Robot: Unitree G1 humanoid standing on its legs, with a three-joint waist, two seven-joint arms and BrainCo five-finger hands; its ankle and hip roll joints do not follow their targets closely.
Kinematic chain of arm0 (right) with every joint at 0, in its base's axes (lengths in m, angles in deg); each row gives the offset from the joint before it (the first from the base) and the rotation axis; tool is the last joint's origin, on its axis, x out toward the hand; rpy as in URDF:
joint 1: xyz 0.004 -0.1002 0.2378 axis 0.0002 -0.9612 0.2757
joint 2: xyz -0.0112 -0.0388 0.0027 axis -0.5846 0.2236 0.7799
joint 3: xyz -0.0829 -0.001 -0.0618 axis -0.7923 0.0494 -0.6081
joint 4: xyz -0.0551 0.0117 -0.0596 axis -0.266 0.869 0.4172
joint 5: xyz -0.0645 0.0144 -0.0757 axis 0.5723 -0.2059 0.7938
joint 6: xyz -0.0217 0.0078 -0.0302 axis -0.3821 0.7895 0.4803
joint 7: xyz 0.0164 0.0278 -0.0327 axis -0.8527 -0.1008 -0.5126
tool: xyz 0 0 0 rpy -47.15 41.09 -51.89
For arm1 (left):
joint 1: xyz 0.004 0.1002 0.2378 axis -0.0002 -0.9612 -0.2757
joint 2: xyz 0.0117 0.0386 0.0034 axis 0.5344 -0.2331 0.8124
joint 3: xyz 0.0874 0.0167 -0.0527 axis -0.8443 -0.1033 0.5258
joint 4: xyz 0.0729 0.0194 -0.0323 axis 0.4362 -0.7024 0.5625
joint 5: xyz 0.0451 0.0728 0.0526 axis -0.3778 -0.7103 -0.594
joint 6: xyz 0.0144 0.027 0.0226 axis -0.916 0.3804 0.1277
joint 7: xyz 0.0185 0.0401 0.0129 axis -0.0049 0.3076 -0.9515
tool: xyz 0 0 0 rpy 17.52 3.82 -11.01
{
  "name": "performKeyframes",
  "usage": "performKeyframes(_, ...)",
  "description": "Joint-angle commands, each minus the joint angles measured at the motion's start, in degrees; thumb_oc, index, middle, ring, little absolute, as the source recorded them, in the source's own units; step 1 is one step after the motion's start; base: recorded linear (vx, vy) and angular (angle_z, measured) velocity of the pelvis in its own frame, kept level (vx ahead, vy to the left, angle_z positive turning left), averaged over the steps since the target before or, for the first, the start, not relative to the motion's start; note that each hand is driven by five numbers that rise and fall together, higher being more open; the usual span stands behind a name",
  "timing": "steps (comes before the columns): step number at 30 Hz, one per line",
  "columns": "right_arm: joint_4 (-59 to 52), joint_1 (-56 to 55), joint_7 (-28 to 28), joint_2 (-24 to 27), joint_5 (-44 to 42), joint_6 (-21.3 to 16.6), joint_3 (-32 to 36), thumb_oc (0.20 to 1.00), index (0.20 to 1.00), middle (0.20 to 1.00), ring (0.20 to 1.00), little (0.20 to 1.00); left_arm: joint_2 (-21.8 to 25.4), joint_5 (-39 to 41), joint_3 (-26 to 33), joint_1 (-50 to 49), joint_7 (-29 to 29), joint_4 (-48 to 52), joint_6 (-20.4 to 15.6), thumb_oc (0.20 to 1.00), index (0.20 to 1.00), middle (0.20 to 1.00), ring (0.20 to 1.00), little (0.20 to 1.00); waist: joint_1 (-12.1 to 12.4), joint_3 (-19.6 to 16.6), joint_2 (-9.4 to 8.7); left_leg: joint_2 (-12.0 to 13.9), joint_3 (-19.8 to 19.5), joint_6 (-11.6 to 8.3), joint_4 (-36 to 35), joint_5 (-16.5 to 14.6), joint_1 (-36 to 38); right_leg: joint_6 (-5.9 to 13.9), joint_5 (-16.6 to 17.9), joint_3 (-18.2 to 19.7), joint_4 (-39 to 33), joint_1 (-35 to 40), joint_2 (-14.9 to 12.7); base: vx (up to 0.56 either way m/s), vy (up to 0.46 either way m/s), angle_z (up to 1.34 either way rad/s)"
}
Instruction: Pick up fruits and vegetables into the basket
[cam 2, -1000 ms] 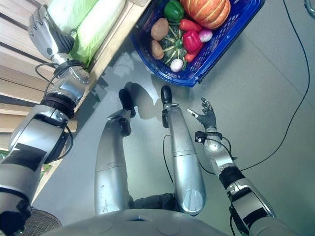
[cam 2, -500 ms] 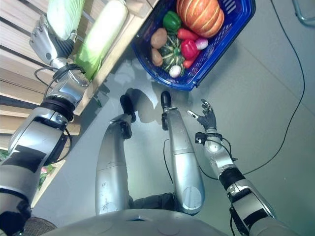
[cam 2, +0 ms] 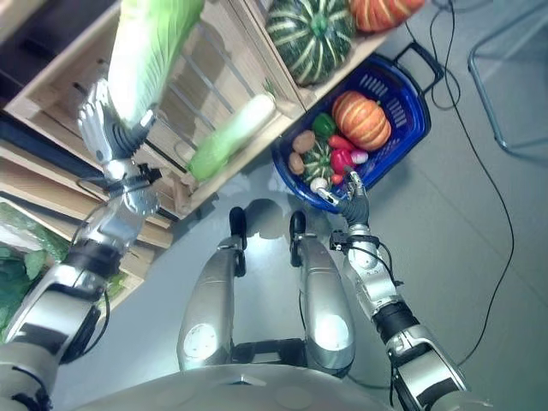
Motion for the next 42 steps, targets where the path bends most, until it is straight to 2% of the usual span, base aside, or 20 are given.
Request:
performKeyframes(1, -5.6, -3.56, -4.09, 0.25, -2.45, -5.2, 2.04, 1.0, 1.0, 1.0, 1.0, 1.0, -0.7, -2.24, 1.69, -3.95, 4.38, 6.16, -5.34, 0.2, 0.2, 0.2, 0.2, 0.2, 0.45, -8.0, 1.74, -4.35, 0.29, 2.11, -0.63, -4.53, 1.47, 4.77, 4.67, 0.58, -13.89, 7.85, 0.33, 0.13, -0.051, 0.07)
performKeyframes(4, -9.07, -3.91, -6.38, -0.27, -4.33, -5.32, 2.99, 1.0, 1.0, 1.0, 1.0, 1.0, -1.88, -2.53, 1.36, -7.82, 8.27, 9.85, -6.42, 0.2, 0.2, 0.2, 0.2, 0.2, 1.03, -10.26, 1.82, -4.37, -0.56, 2.27, -4.74, -3.53, 5.19, 5.04, 5.78, 0.08, -17.63, 11.65, 0.22, 0.12, -0.026, 0.09)
performKeyframes(8, -13.92, -4.34, -11.64, -0.31, -8.22, -4.85, 3.85, 1.0, 1.0, 1.0, 1.0, 1.0, -3.09, -1.79, 0.31, -11.75, 15.98, 14.15, -9.87, 0.2, 0.2, 0.2, 0.2, 0.2, 1.63, -13.69, 2.05, -4.03, -1.38, 2.23, -10.43, -2.34, 10.37, 5.41, 7.27, -0.32, -23.04, 17.2, 0.21, 0.13, 0.001, 0.11)
performKeyframes(11, -15.99, -4.27, -14.14, -0.25, -10.66, -4.05, 3.94, 1.0, 1.0, 1.0, 1.0, 1.0, -3.46, -1.88, -0.76, -12.79, 18.69, 15.99, -10.78, 0.2, 0.2, 0.2, 0.2, 0.2, 1.8, -15.06, 2.16, -3.9, -1.46, 2.29, -11.86, -2.06, 12.01, 5.46, 7.63, -0.31, -24.19, 18.74, 0.32, 0.09, 0.009, 0.04)
performKeyframes(12, -17.1, -4.37, -15.62, -0.33, -11.42, -3.69, 3.91, 1.0, 1.0, 1.0, 1.0, 1.0, -3.5, -0.96, -1.55, -13.25, 21.45, 16.83, -11.7, 0.2, 0.2, 0.2, 0.2, 0.2, 1.93, -15.88, 2.26, -3.76, -1.6, 2.32, -12.69, -1.88, 12.94, 5.52, 7.82, -0.27, -24.77, 19.57, 0.31, 0.15, 0.003, 0.05)
performKeyframes(13, -18.21, -4.13, -17.61, -0.03, -11.37, -2.84, 3.54, 1.0, 1.0, 1.0, 1.0, 1.0, -3.47, 0.31, -2.73, -13.42, 24.62, 17.83, -12.92, 0.2, 0.2, 0.2, 0.2, 0.2, 2.2, -17.38, 2.26, -3.47, -1.81, 2.28, -14.36, -1.51, 14.33, 5.76, 8.36, -0.73, -26.54, 21.13, 0.13, 0.15, 0.0, 0.08)
performKeyframes(16, -18.89, -3.33, -19.41, 0.33, -12.49, -0.75, 2.82, 1.0, 1.0, 1.0, 1.0, 1.0, -3.4, 2.84, -4.35, -13.03, 29.31, 18.61, -15.46, 0.2, 0.2, 0.2, 0.2, 0.2, 2.59, -19.19, 2.13, -3.19, -2.42, 2.28, -17.07, -0.62, 16.17, 6.1, 9.22, -1.33, -28.83, 22.93, -0.06, 0.1, -0.005, 0.09)
performKeyframes(18, -18.54, -2.55, -23.07, 1.13, -16.38, 1.52, 2.89, 1.0, 1.0, 1.0, 1.0, 1.0, -3.33, 6.24, -6.28, -12.52, 34.33, 20.12, -17.53, 0.2, 0.2, 0.2, 0.2, 0.2, 2.75, -20.9, 1.86, -2.96, -2.51, 2.41, -18.3, -0.42, 17.47, 6.55, 10.14, -1.6, -30.54, 23.9, -0.32, 0.09, -0.001, 0.03)
performKeyframes(19, -18.53, -2.54, -23.43, 1.18, -16.78, 1.87, 2.9, 1.0, 1.0, 1.0, 1.0, 1.0, -3.37, 6.94, -6.49, -12.47, 35.0, 20.28, -17.54, 0.2, 0.2, 0.2, 0.2, 0.2, 2.75, -21.12, 1.81, -2.96, -2.47, 2.45, -18.29, -0.49, 17.61, 6.61, 10.25, -1.59, -30.72, 24.01, -0.35, 0.08, 0.002, 0.01)
performKeyframes(22, -18.76, -3.01, -27.26, 1.77, -17.93, 4.32, 2.2, 1.0, 1.0, 1.0, 1.0, 1.0, -4.1, 14.04, -8.66, -12.77, 42.7, 21.82, -17.64, 0.2, 0.2, 0.2, 0.2, 0.2, 2.62, -22.84, 1.43, -2.8, -1.97, 2.86, -18.45, -1.07, 18.76, 7.06, 10.72, -1.47, -31.44, 24.77, -0.55, 0.08, 0.0, 0.0)
performKeyframes(25, -19.41, -2.85, -28.99, 2.18, -20.29, 6.63, 1.33, 1.0, 1.0, 1.0, 1.0, 1.0, -4.19, 15.75, -9.91, -12.81, 45.97, 22.72, -17.32, 0.2, 0.2, 0.2, 0.2, 0.2, 2.5, -23.66, 1.25, -2.64, -1.46, 3.05, -18.67, -1.44, 19.54, 7.31, 10.7, -1.43, -31.61, 25.17, -0.63, 0.06, 0.001, -0.03)
performKeyframes(26, -18.99, -2.47, -30.18, 2.88, -20.35, 7.9, 0.68, 1.0, 1.0, 1.0, 1.0, 1.0, -3.9, 16.46, -10.8, -12.37, 46.2, 23.23, -18.56, 0.2, 0.2, 0.2, 0.2, 0.2, 2.44, -24.16, 1.14, -2.62, -1.26, 3.19, -18.74, -1.7, 20.11, 7.47, 10.69, -1.3, -31.66, 25.43, -0.64, 0.06, -0.002, -0.03)
performKeyframes(33, -18.63, -2.07, -33.07, 4.06, -20.98, 10.03, -1.15, 1.0, 1.0, 1.0, 1.0, 1.0, -4.21, 20.93, -10.91, -11.72, 47.73, 24.45, -16.62, 0.2, 0.2, 0.2, 0.2, 0.2, 2.55, -25.55, 1.03, -2.65, -1.2, 3.71, -18.83, -2.49, 21.25, 7.71, 10.39, -1.11, -31.66, 26.24, -0.69, 0.04, -0.003, -0.04)
performKeyframes(35, -18.62, -1.93, -33.57, 3.95, -20.9, 9.34, -1.82, 1.0, 1.0, 1.0, 1.0, 1.0, -4.59, 23.35, -10.91, -12.49, 50.65, 24.68, -14.43, 0.2, 0.2, 0.2, 0.2, 0.2, 2.72, -25.9, 1.06, -2.6, -1.15, 3.75, -18.83, -2.72, 21.54, 7.81, 10.3, -1.06, -31.66, 26.45, -0.71, 0.02, -0.009, 0.0)
performKeyframes(37, -19.02, -1.94, -33.55, 3.98, -20.75, 9.25, -1.9, 1.0, 1.0, 1.0, 1.0, 1.0, -4.55, 23.14, -11.09, -12.83, 51.95, 24.48, -13.8, 0.2, 0.2, 0.2, 0.2, 0.2, 2.77, -26.08, 1.08, -2.61, -1.14, 3.82, -18.83, -2.83, 21.62, 7.92, 10.24, -1.04, -31.66, 26.55, -0.74, 0.0, 0.0, 0.0)
performKeyframes(38, -19.94, -1.92, -33.42, 4.24, -20.63, 9.3, -1.98, 1.0, 1.0, 1.0, 1.0, 1.0, -4.33, 24.06, -11.38, -13.38, 54.37, 24.48, -12.04, 0.2, 0.2, 0.2, 0.2, 0.2, 2.77, -26.39, 1.16, -2.63, -1.14, 3.92, -18.83, -2.97, 21.82, 8.06, 10.2, -0.94, -31.66, 26.63, -0.77, 0.0, 0.0, 0.0)
performKeyframes(42, -20.57, -1.96, -33.63, 4.77, -20.45, 8.85, -2.05, 1.0, 1.0, 1.0, 1.0, 1.0, -3.86, 24.99, -11.56, -13.94, 57.59, 24.96, -8.05, 0.2, 0.2, 0.2, 0.2, 0.2, 2.77, -26.79, 1.34, -2.56, -0.96, 4.05, -18.83, -3.08, 21.97, 8.28, 10.21, -0.9, -31.66, 26.68, -0.9, 0.0, 0.0, 0.0)
